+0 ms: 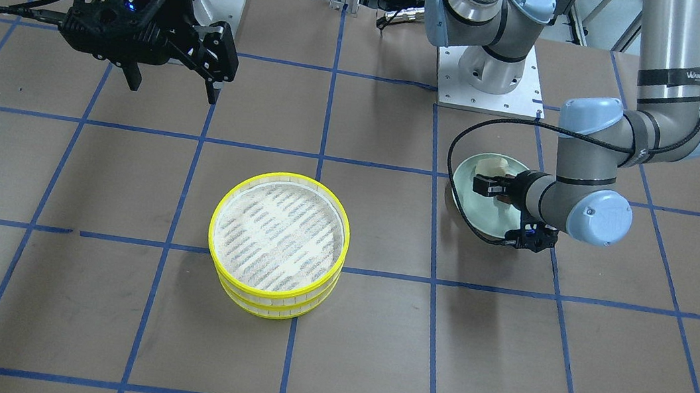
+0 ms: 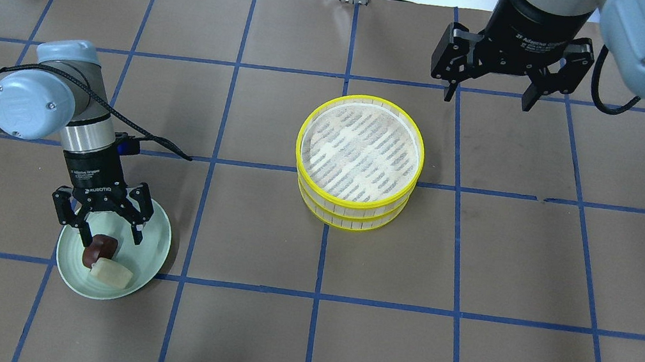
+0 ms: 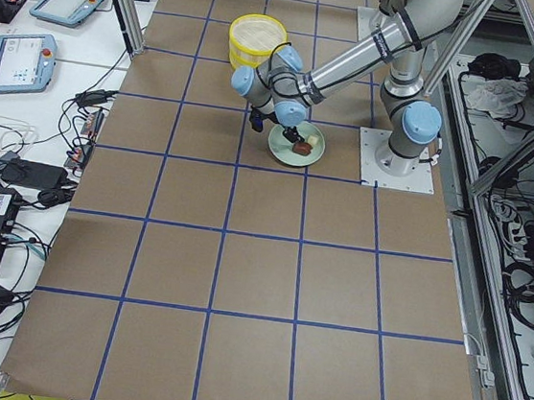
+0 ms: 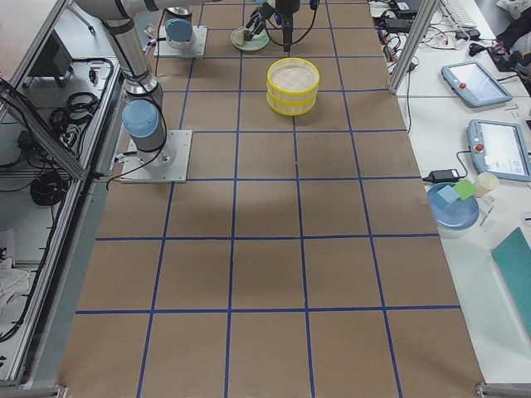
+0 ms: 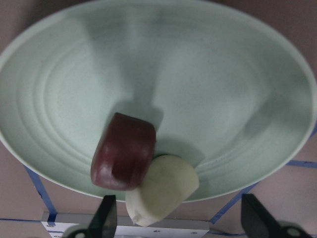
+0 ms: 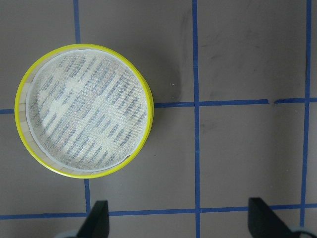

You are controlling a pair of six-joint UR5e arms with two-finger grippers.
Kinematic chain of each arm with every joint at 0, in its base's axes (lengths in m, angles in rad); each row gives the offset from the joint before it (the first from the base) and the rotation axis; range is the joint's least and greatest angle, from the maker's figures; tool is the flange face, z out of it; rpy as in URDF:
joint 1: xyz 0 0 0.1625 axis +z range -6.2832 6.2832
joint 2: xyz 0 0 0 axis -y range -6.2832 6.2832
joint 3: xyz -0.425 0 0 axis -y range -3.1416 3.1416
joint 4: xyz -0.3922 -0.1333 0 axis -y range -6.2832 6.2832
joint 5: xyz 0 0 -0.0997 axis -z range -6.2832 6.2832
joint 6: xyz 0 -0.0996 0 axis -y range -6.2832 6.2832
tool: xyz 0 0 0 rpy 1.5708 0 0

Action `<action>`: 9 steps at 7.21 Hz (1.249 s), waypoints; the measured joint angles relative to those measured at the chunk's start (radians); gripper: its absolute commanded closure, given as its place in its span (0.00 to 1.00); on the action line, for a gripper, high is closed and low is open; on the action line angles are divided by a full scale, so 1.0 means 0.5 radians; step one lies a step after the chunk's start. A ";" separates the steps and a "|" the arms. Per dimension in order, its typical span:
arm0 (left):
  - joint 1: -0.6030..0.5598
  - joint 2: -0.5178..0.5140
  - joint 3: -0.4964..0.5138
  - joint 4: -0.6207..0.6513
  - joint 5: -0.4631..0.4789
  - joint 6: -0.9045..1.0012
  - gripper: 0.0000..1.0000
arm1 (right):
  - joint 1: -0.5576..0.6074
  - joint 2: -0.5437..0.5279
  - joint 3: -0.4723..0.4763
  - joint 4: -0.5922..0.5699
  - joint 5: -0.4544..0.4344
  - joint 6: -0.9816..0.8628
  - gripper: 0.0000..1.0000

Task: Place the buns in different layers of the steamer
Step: 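Grasp the white bun with left gripper while right moves over steamer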

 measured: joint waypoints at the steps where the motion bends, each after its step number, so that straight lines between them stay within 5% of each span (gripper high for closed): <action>1: 0.010 0.001 -0.013 -0.008 0.004 0.001 0.14 | 0.000 0.000 0.000 0.001 0.001 -0.001 0.00; 9: 0.084 -0.004 -0.049 -0.077 -0.050 0.000 0.17 | 0.001 0.000 0.000 0.005 -0.007 -0.005 0.00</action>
